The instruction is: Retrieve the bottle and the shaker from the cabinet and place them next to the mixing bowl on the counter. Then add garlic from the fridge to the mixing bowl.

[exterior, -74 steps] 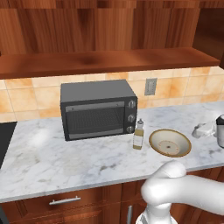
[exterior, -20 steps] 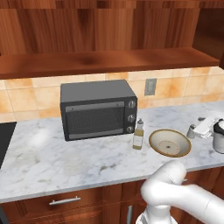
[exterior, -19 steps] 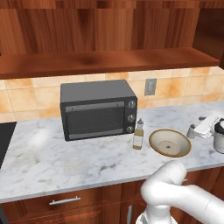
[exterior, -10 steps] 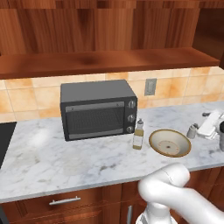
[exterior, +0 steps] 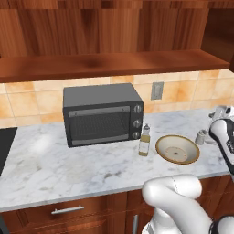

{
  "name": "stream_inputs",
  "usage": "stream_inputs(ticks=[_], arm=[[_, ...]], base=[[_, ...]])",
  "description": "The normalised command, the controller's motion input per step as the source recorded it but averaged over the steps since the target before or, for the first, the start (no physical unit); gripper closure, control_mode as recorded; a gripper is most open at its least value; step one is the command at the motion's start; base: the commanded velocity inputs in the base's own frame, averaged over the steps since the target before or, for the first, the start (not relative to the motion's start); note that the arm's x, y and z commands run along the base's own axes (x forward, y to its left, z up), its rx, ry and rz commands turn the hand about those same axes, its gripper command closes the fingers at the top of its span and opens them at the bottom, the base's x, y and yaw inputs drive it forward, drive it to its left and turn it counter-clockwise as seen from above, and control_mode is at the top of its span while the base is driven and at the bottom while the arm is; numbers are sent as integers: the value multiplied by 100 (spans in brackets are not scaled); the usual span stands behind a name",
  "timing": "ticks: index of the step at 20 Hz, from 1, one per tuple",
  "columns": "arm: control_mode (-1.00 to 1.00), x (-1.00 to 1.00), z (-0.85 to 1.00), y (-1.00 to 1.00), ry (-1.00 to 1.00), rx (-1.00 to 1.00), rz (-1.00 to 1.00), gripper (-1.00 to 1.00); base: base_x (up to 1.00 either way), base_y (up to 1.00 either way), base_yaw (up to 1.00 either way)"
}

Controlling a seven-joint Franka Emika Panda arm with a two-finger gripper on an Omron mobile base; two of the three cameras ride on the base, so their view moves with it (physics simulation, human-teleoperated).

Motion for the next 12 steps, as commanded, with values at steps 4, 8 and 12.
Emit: stream_inputs(ticks=[4, 8, 12], arm=[[-100, -4, 54, 49, 13, -55, -1, -100], [-100, -16, 45, 43, 12, -50, 2, -100], [-100, -34, 13, 51, 11, -46, 14, -100]], base=[[0, 0, 0], [0, 0, 0], [0, 0, 0]])
